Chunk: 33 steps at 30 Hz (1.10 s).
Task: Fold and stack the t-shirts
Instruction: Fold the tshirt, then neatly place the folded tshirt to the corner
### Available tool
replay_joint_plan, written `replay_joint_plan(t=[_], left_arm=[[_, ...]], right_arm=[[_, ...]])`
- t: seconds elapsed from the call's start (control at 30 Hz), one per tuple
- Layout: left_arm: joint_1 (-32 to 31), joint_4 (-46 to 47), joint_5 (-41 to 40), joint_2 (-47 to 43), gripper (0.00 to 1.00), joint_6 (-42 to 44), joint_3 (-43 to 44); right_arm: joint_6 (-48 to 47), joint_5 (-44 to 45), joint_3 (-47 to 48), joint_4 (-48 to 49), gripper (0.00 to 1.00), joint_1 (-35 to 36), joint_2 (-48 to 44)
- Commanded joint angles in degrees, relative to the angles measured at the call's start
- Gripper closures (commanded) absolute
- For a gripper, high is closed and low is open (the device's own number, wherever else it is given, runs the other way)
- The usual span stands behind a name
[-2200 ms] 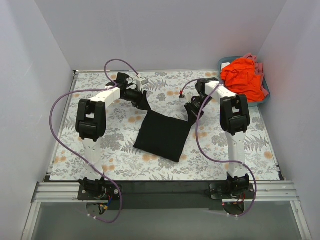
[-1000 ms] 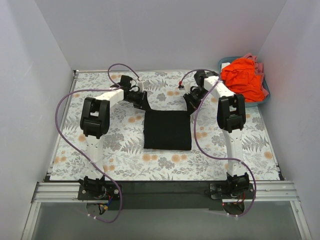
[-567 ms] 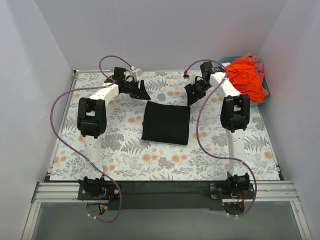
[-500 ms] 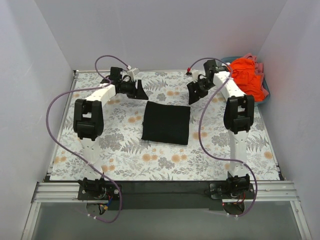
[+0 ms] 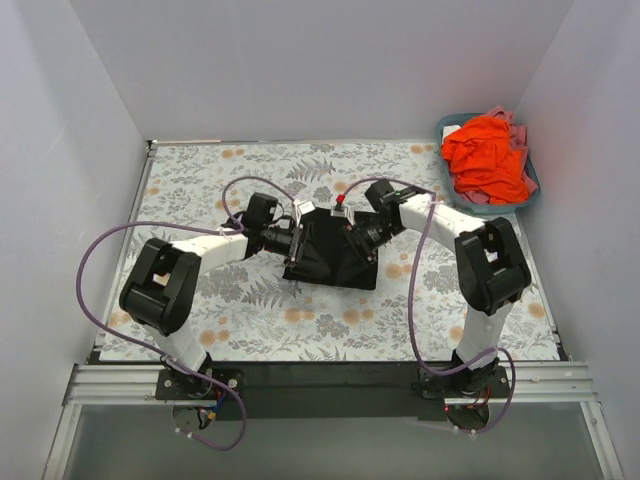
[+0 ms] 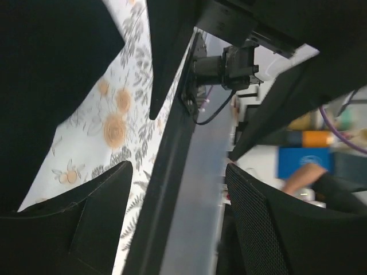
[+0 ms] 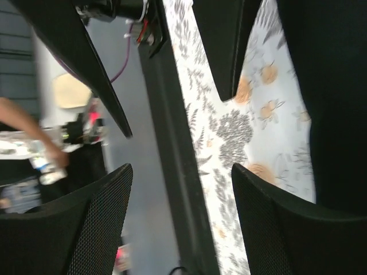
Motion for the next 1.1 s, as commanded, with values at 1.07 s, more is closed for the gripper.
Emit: replay_joint_plan(t=[1.07], left_arm=[[-13.22,-15.12,-57.04,-10.57,0.12,10.05,13.11]], right_arm=[[-9.69,11.94,-8.70,-5.50,0.01,-36.62,-17.68]])
